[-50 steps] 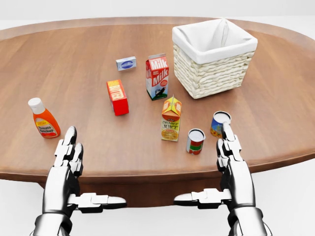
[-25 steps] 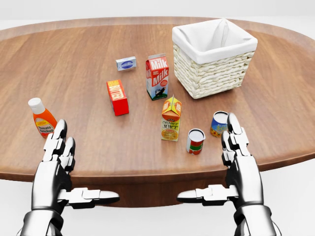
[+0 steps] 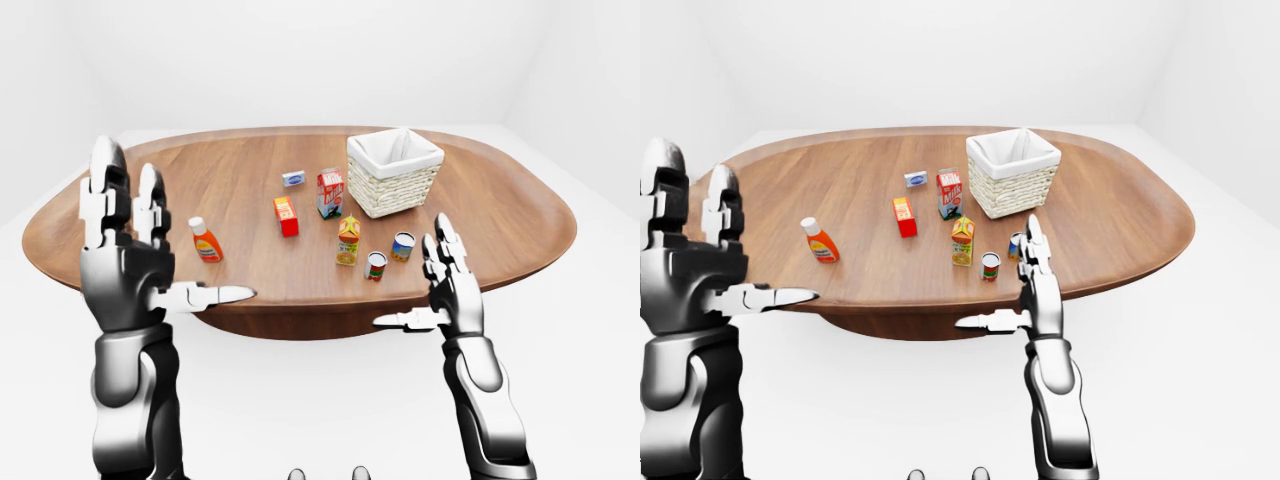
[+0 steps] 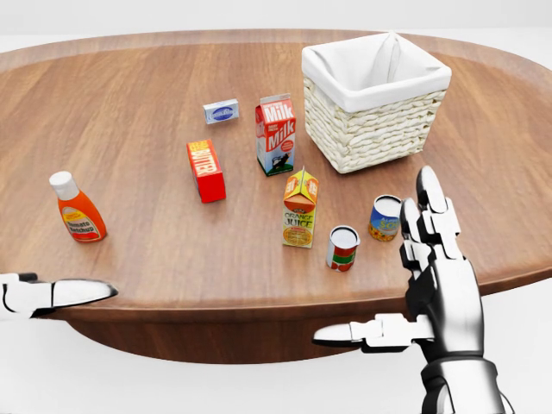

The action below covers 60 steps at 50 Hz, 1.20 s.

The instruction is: Pick up the orange juice, and put it in the basket.

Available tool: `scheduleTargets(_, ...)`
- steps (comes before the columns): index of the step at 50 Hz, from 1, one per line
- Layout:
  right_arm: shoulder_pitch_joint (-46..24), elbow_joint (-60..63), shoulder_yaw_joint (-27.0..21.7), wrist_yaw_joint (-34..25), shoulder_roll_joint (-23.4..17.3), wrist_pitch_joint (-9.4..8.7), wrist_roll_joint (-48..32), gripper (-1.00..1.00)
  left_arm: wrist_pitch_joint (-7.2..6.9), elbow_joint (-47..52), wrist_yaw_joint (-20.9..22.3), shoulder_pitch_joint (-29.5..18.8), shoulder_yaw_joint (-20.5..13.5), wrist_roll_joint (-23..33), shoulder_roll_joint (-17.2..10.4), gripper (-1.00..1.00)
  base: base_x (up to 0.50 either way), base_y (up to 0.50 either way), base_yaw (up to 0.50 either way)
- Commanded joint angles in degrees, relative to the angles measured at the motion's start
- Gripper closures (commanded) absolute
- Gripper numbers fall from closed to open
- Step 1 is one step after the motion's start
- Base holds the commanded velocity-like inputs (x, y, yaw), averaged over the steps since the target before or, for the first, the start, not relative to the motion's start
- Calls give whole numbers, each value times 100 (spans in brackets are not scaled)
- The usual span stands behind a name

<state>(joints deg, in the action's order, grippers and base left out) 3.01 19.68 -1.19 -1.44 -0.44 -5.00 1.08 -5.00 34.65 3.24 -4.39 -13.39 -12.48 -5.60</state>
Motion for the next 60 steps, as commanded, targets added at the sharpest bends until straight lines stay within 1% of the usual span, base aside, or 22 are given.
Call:
scheduleTargets(1, 156, 874, 101, -12, 18, 0, -19, -100, 0, 1026, -32, -384, -954, -1105, -467, -100, 0, 0, 0)
scheduleTargets(3, 165, 939, 115, -9, 31, 0, -20, -100, 0, 1003, 18, -389, -991, -1137, -589, -100, 0, 0, 0)
scheduleTargets(4, 164, 957, 123, -7, 30, 0, -29, -100, 0, 974, -41, -430, -1038, -1200, -616, -100, 0, 0, 0)
scheduleTargets(6, 174, 1103, 148, -4, 36, 0, -21, -100, 0, 858, 83, -412, -997, -995, -763, -100, 0, 0, 0)
scheduleTargets(7, 186, 1154, 172, -10, 26, 0, -53, -100, 0, 872, 164, -420, -1022, -997, -786, -100, 0, 0, 0)
scheduleTargets(8, 190, 1210, 177, -6, 30, 0, -58, -100, 0, 911, 131, -453, -1092, -1065, -783, -100, 0, 0, 0)
scheduleTargets(9, 189, 1266, 180, -4, 32, 0, -59, -100, 0, 921, 168, -435, -1112, -1044, -836, -100, 0, 0, 0)
scheduleTargets(11, 197, 1361, 211, -10, 22, 0, -108, -100, 0, 886, 65, -510, -1279, -1191, -847, -100, 0, 0, 0)
scheduleTargets(12, 198, 1365, 212, -12, 24, 0, -112, -100, 0, 882, 50, -509, -1280, -1206, -855, -100, 0, 0, 0)
scheduleTargets(14, 241, 1483, 252, -16, 24, 0, -166, -100, 0, 908, 125, -355, -1181, -1099, -830, -100, 0, 0, 0)
scheduleTargets(18, 280, 1635, 319, -21, 28, 0, -245, -100, 0, 939, 204, -290, -1148, -1007, -765, -100, 0, 0, 0)
scheduleTargets(27, 302, 1775, 436, -14, 30, 0, -418, -100, 0, 922, 236, -268, -1141, -949, -687, -100, 0, 0, 0)
scheduleTargets(46, 368, 2060, 575, -43, 9, 0, -737, -100, 0, 885, 265, -255, -1109, -859, -656, -100, 0, 0, 0)
scheduleTargets(50, 393, 2034, 591, -67, 5, 0, -764, -100, 0, 842, 295, -253, -1074, -843, -652, -100, 27, -2, 0)
scheduleTargets(60, 404, 2024, 577, -90, 11, 0, -786, -100, 0, 693, 313, -276, -1026, -803, -653, -100, 49, -10, 0)
